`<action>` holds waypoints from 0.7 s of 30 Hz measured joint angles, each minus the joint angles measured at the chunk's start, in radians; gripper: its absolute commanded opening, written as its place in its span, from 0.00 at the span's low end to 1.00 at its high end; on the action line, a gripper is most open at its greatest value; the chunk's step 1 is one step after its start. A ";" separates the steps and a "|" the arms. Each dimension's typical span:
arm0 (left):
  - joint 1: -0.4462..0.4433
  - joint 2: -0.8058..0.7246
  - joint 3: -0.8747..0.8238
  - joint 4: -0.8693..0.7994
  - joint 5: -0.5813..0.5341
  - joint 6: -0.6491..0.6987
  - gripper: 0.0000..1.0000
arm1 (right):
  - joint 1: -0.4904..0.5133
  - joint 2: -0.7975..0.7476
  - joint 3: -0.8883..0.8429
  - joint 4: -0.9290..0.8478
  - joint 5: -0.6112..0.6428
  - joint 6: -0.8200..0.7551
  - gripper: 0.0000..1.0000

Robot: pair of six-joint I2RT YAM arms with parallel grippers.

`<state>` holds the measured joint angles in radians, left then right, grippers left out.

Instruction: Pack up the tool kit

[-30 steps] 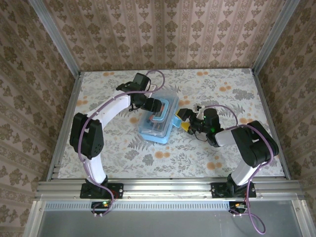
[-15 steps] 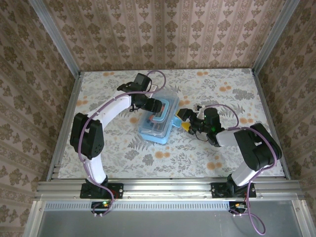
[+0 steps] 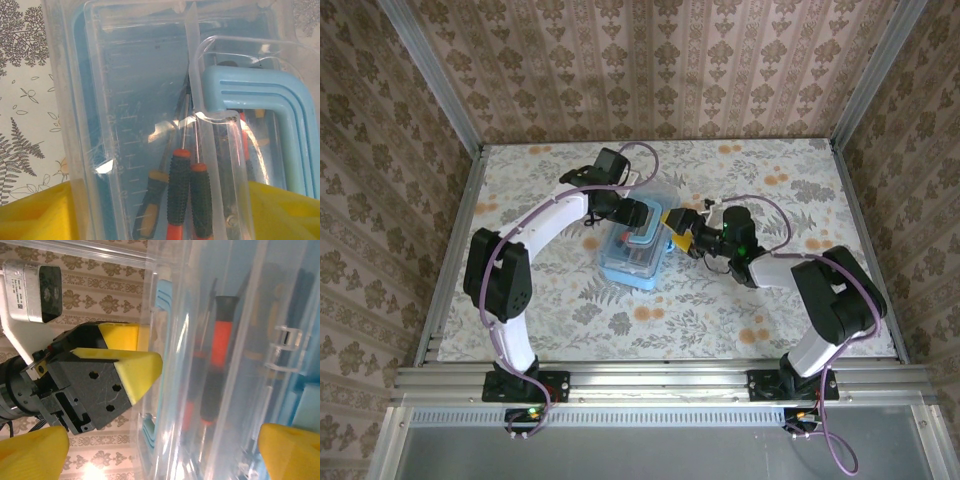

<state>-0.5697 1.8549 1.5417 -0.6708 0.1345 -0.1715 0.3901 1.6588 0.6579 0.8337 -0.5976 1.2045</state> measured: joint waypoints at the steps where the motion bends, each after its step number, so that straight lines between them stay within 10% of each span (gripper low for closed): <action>1: 0.000 0.000 0.002 -0.002 -0.001 0.000 0.52 | 0.002 0.015 0.011 0.012 -0.010 0.003 0.96; 21: -0.002 0.007 0.004 0.009 -0.010 -0.011 0.50 | -0.008 0.092 0.028 0.132 -0.043 0.061 0.92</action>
<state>-0.5713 1.8618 1.5455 -0.6621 0.1249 -0.1825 0.3824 1.7504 0.6861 0.9661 -0.6407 1.2652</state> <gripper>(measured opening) 0.729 0.923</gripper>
